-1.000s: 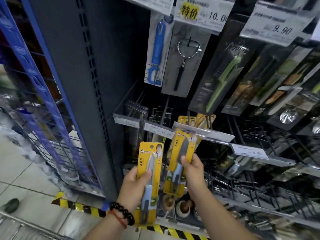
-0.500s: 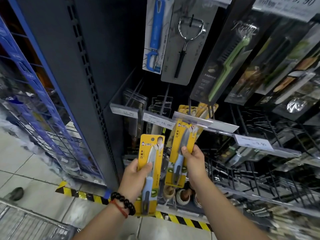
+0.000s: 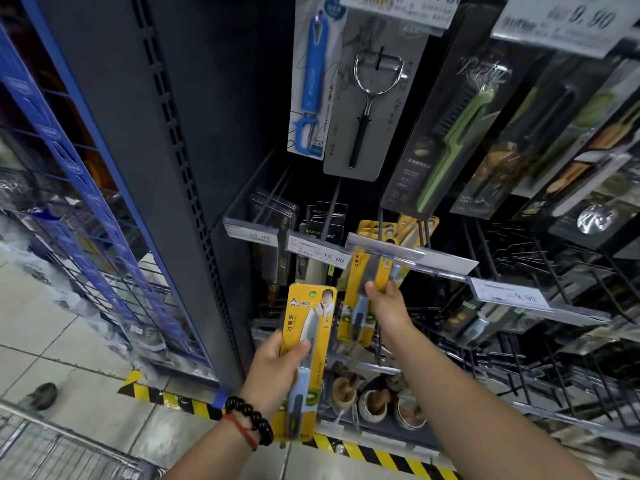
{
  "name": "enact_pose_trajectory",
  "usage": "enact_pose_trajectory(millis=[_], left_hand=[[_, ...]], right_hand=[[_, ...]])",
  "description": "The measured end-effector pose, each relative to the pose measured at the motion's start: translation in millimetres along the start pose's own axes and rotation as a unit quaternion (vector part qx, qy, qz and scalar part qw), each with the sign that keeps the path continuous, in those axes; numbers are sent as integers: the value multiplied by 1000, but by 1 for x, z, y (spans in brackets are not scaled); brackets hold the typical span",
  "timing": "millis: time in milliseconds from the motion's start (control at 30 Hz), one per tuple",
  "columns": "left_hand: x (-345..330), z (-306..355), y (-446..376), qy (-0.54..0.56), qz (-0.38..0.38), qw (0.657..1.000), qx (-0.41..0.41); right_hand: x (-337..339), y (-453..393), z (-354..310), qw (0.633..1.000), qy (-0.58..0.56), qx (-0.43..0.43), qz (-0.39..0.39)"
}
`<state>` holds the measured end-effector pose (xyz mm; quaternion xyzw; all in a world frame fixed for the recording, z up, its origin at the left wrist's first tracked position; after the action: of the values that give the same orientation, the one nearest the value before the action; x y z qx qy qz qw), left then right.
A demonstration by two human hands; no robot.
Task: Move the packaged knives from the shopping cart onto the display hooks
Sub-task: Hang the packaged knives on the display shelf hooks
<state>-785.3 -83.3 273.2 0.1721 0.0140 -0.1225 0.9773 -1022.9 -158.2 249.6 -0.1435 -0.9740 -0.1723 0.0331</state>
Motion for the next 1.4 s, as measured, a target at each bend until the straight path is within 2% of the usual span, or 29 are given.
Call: enact_pose_trajectory(millis=[200, 333, 433, 533, 667, 767, 833, 900, 967, 1067, 1167, 1300, 1400], left_hand=[[-12, 0, -2, -41, -35, 999, -10], [-24, 2, -2, -53, -55, 997, -29], [-31, 3, -5, -63, -65, 995, -37], [-37, 2, -8, -68, -72, 994, -43], [-47, 3, -11, -96, -91, 990, -54], [-40, 15, -10, -110, -52, 990, -77], [-17, 33, -9, -142, 35, 983, -116], [16, 62, -1, -180, 143, 954, -192], [47, 94, 7, -244, 246, 904, -251], [86, 133, 8, -333, 352, 829, -278], [106, 156, -5, -421, 376, 777, -277], [124, 160, -29, -489, 362, 756, -240], [133, 154, -40, -517, 352, 738, -252]], right_hand=[[15, 10, 18, 999, 40, -17, 17], [9, 45, 37, 999, -28, -27, -10], [-8, 78, 24, 991, -87, 22, -98], [-20, 102, 0, 979, -75, 87, -169], [-21, 105, -14, 979, -40, 130, -152], [-13, 97, -15, 986, -34, 122, -106], [-7, 92, -16, 991, -31, 104, -76], [-1, 84, -21, 994, -24, 90, -49], [4, 76, -28, 995, -11, 93, -31], [7, 61, -38, 994, -5, 105, -12], [4, 55, -48, 993, -21, 113, -7], [0, 47, -53, 994, -26, 107, -9], [0, 43, -53, 995, -11, 100, -2]])
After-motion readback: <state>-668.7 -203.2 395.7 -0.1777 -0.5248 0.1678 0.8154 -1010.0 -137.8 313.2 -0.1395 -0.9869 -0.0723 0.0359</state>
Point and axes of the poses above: each hand's wrist, its own y-axis away from the middle knuckle, its own x-axis out of the back of the hand, z = x × y, the point moved 7 cm from there along -y, towards the middle knuckle, and after that the axes turned 7 degrees about -z, right-handed, at the moved point
